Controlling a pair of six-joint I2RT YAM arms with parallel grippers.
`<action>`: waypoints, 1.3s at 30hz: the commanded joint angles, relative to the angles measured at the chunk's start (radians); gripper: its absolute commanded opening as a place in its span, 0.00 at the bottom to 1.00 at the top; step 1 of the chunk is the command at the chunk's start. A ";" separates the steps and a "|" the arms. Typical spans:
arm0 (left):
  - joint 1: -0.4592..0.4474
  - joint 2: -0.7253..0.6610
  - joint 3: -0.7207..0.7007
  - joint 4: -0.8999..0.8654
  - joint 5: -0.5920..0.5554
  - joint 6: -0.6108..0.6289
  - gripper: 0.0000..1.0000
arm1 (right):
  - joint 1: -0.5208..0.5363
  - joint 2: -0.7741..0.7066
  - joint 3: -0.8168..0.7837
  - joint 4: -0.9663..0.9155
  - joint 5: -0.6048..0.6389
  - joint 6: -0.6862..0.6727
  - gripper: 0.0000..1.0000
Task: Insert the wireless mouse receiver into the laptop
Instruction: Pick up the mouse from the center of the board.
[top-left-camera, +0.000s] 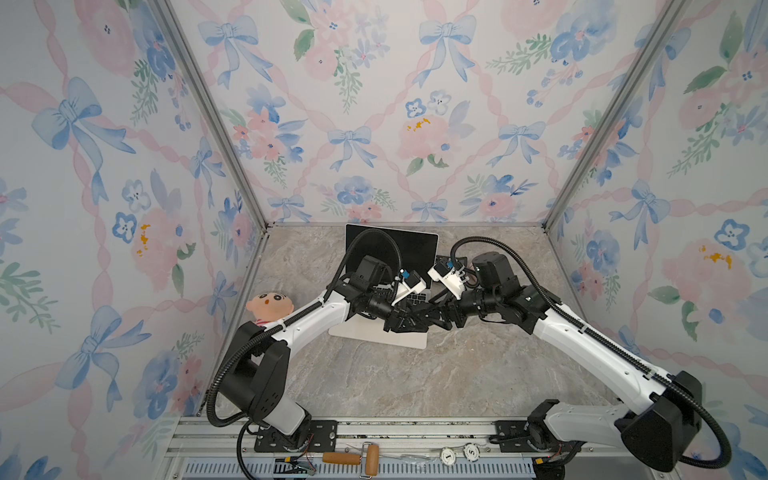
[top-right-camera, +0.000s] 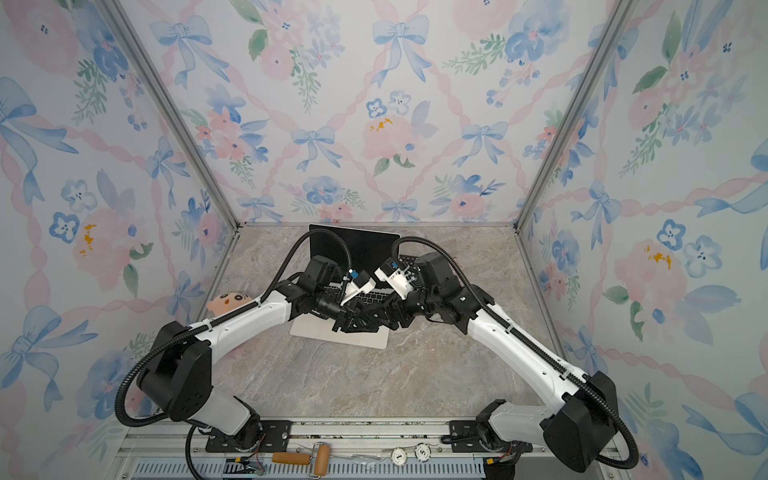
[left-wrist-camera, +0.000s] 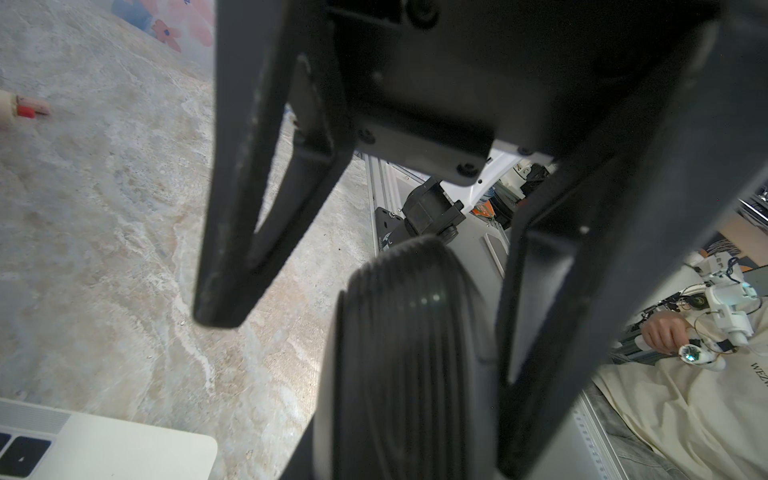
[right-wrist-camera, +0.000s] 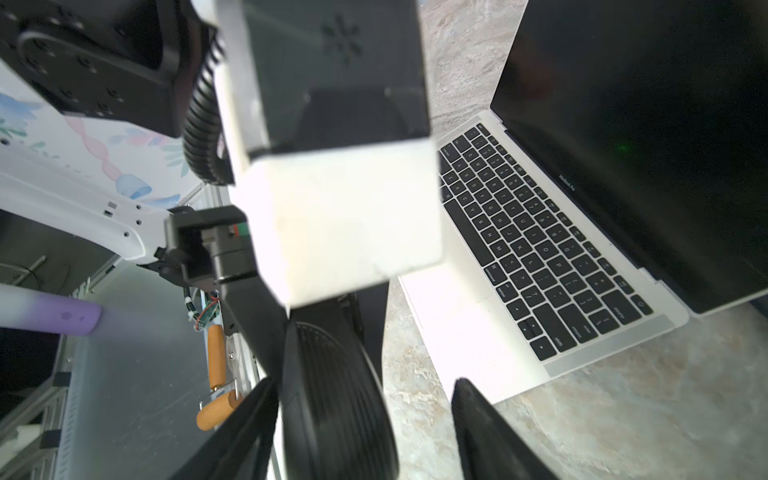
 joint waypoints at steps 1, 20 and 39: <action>-0.003 0.010 0.030 -0.007 0.050 0.017 0.04 | 0.000 0.024 0.016 -0.002 -0.052 0.013 0.58; 0.043 -0.154 -0.038 0.088 -0.263 -0.103 0.93 | -0.111 -0.067 -0.286 0.576 -0.037 0.523 0.22; 0.073 -0.409 -0.506 1.093 -0.492 -1.038 0.90 | -0.095 -0.020 -0.286 0.901 -0.244 0.835 0.28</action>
